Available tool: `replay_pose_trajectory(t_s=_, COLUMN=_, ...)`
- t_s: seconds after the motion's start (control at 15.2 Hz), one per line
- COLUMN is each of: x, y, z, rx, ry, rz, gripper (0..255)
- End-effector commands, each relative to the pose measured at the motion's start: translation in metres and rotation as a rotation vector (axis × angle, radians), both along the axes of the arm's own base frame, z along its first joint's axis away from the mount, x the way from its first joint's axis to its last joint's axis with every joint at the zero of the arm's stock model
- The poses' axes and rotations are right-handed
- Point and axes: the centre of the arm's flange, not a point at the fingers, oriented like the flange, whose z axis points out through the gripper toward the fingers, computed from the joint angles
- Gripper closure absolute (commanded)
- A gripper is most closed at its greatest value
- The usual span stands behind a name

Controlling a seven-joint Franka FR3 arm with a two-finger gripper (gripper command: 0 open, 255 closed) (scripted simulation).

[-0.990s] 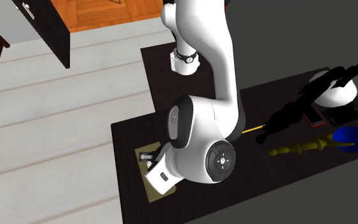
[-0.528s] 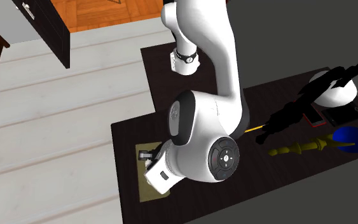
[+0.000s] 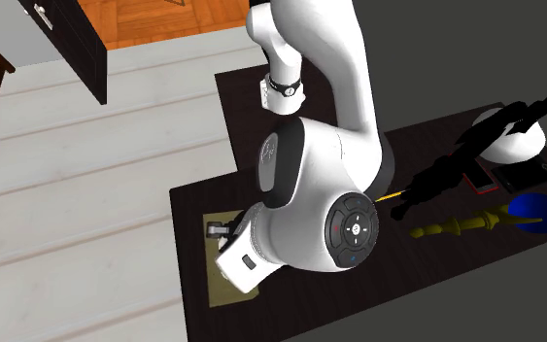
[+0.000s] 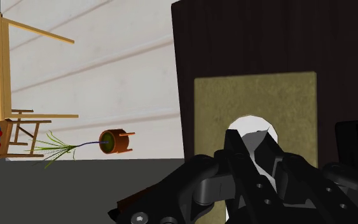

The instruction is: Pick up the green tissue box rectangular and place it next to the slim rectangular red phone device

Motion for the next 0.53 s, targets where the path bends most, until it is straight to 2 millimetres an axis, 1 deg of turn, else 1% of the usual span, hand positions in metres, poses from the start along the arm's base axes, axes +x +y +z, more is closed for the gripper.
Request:
replay_pose_trajectory(t_s=0.0, x=0.001, y=0.001, z=0.012, rx=0.000, ry=0.000, rz=0.000, gripper=255)
replay_pose_trajectory(t_s=0.46, x=0.001, y=0.001, z=0.049, rx=0.000, ry=0.000, rz=0.000, gripper=255)
